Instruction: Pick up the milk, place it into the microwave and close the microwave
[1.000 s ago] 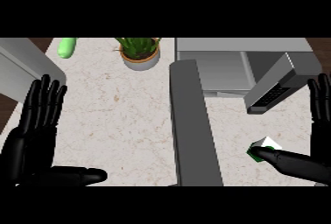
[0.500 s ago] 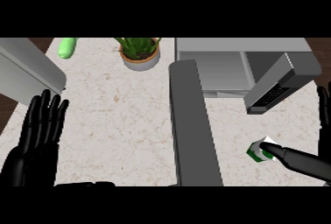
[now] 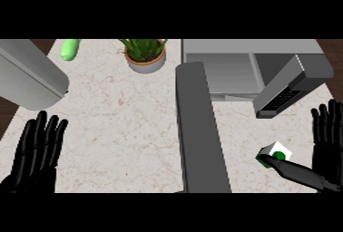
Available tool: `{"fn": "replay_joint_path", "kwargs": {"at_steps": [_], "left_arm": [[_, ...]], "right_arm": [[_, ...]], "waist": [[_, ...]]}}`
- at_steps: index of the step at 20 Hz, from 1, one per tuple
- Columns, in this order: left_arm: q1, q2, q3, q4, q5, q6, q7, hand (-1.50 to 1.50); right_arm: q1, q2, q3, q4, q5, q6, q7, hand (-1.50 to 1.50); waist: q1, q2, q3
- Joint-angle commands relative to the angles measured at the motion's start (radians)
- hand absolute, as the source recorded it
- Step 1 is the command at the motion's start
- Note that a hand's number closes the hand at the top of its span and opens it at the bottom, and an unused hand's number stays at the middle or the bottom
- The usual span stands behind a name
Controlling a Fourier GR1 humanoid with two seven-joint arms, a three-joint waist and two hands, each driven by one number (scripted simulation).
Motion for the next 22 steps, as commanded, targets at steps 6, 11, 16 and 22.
{"fn": "replay_joint_path", "kwargs": {"at_steps": [6,11,16,22], "left_arm": [[0.146,0.001,-0.060,-0.072,-0.006,-0.026,-0.036,-1.50],[0.088,-0.001,-0.050,-0.048,-0.009,-0.005,-0.021,-1.50],[0.060,-0.010,-0.124,-0.103,-0.073,0.047,0.059,-1.50],[0.031,-0.001,-0.090,-0.097,-0.056,0.052,0.083,-1.50]], "right_arm": [[0.131,0.008,-0.046,0.140,-0.029,0.051,-0.180,-1.50],[0.085,0.011,-0.081,0.367,-0.006,0.018,-0.345,-1.50],[0.055,-0.023,-0.124,0.520,-0.046,0.075,-0.443,-1.50],[-0.044,-0.057,-0.182,0.748,-0.103,0.123,-0.577,-1.50]], "waist": [[0.000,-0.001,0.000],[0.000,0.000,0.000],[-0.002,0.000,0.000],[-0.001,0.001,0.000]]}}
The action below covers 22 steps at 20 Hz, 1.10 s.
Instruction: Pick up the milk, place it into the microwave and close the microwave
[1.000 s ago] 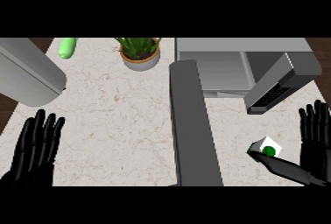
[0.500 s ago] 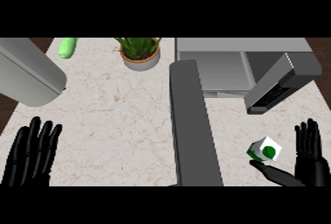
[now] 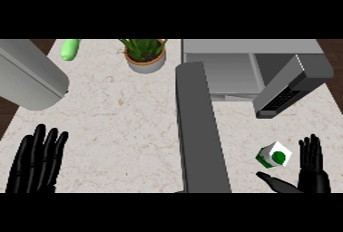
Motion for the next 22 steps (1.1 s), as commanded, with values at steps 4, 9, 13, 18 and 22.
{"fn": "replay_joint_path", "kwargs": {"at_steps": [4,9,13,18,22], "left_arm": [[0.055,0.002,-0.030,-0.031,-0.024,0.013,-0.025,-1.50],[0.095,0.000,-0.060,0.005,-0.041,0.005,-0.091,-1.50],[0.117,0.050,0.002,-0.086,0.044,-0.031,-0.049,-1.50],[0.091,0.010,-0.046,-0.041,-0.015,0.008,-0.040,-1.50],[0.051,0.031,0.014,-0.079,0.035,-0.002,0.030,-1.50]], "right_arm": [[-0.112,-0.090,-0.076,0.265,-0.073,0.097,-0.116,-1.50],[-0.230,-0.086,-0.108,0.556,-0.057,0.060,-0.306,-1.50],[-0.271,-0.108,-0.089,0.707,-0.018,0.067,-0.391,-1.50],[-0.328,-0.134,-0.030,0.734,0.048,0.067,-0.413,1.50],[-0.291,-0.128,-0.039,0.751,0.080,-0.017,-0.560,1.50]], "waist": [[0.003,0.000,0.000],[0.007,0.001,0.000],[0.010,0.001,0.000],[0.014,0.002,0.001],[0.006,0.002,0.001]]}}
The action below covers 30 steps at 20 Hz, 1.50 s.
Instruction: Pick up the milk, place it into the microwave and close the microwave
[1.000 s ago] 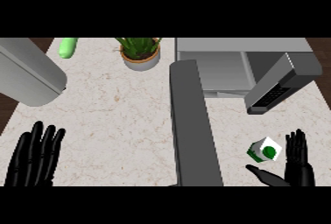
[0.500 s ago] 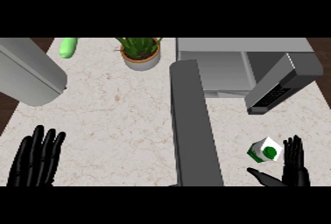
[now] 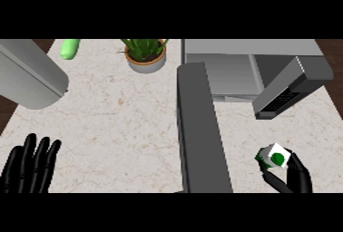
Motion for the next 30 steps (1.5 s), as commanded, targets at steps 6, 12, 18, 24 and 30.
{"fn": "replay_joint_path", "kwargs": {"at_steps": [6,12,18,24,30], "left_arm": [[-0.011,-0.015,-0.019,0.048,-0.015,0.011,-0.010,-1.50],[0.016,0.016,0.027,-0.001,0.024,-0.010,-0.008,-1.50],[0.044,0.014,0.037,-0.017,0.048,-0.009,-0.008,-1.50],[0.042,0.030,0.073,-0.012,0.078,-0.026,0.010,-1.50],[-0.001,0.040,0.161,0.061,0.154,-0.060,-0.044,-1.50]], "right_arm": [[-0.023,0.004,0.070,-0.039,0.007,0.189,-0.107,1.50],[-0.005,-0.013,0.171,-0.040,0.057,0.297,-0.146,1.50],[0.041,0.051,0.234,-0.212,0.048,0.221,-0.064,1.50],[0.062,0.100,0.256,-0.409,0.026,0.110,0.097,1.50],[-0.089,0.162,0.296,-0.467,0.088,-0.031,0.264,1.50]], "waist": [[-0.008,0.003,0.015],[0.001,0.005,0.016],[-0.009,0.000,0.014],[-0.008,0.002,0.014],[-0.004,0.004,0.014]]}}
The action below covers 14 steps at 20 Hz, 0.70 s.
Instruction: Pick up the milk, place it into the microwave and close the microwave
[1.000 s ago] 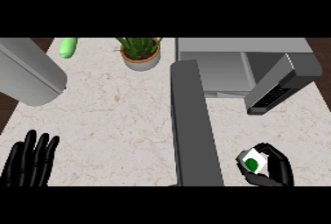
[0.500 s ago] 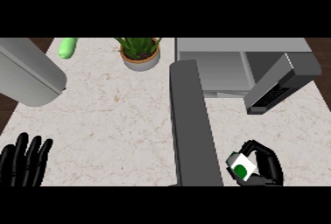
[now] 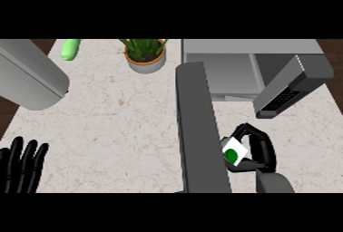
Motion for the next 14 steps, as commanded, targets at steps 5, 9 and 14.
{"fn": "replay_joint_path", "kwargs": {"at_steps": [5,9,14], "left_arm": [[-0.024,0.013,0.035,-0.012,0.024,-0.015,0.036,-1.50],[-0.016,0.027,0.086,0.006,0.066,-0.041,0.018,-1.50],[-0.026,0.020,0.073,0.058,0.055,-0.059,-0.010,-1.50]], "right_arm": [[-0.233,0.028,0.044,0.012,0.062,-0.230,0.253,1.50],[-0.372,0.016,-0.001,0.140,0.124,-0.321,0.314,1.50],[-0.564,-0.063,-0.090,0.409,0.121,-0.334,0.271,1.50]], "waist": [[0.006,0.002,0.001],[0.012,0.004,0.001],[0.023,0.010,0.002]]}}
